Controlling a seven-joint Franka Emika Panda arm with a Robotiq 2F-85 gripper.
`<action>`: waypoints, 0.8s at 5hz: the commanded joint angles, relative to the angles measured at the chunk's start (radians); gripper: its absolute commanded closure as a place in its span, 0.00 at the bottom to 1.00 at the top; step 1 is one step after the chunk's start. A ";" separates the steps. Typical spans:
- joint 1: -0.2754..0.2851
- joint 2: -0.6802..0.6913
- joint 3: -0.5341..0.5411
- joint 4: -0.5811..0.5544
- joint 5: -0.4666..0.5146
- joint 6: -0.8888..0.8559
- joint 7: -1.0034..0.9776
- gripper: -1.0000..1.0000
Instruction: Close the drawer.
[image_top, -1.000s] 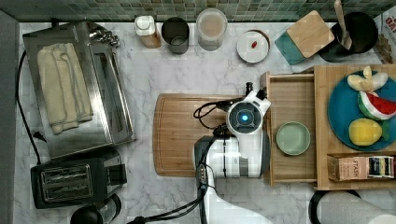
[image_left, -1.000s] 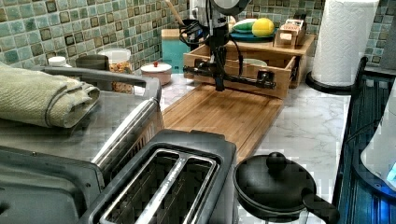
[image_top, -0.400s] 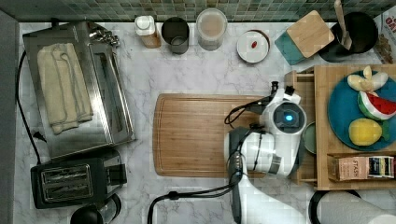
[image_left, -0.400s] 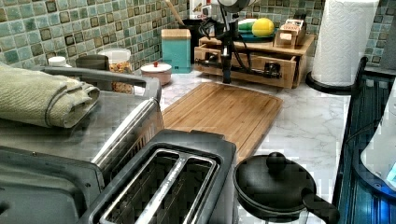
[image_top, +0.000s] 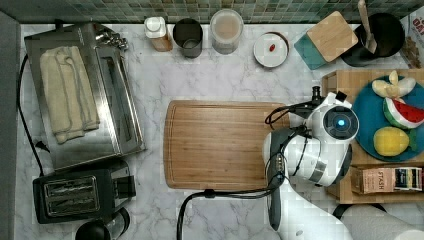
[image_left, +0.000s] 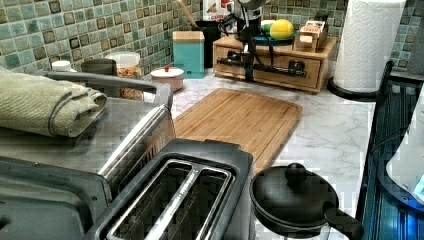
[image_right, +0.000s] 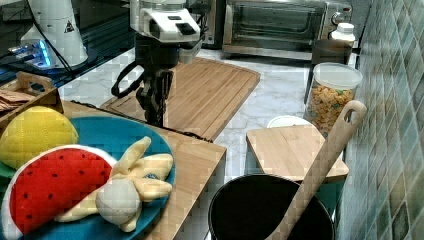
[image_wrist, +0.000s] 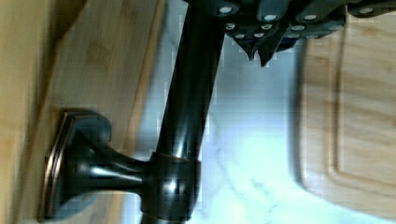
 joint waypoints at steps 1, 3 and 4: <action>-0.083 -0.060 -0.148 0.093 -0.096 0.109 0.174 1.00; -0.068 -0.060 -0.163 0.093 -0.089 0.110 0.170 1.00; -0.059 -0.059 -0.172 0.092 -0.084 0.110 0.166 1.00</action>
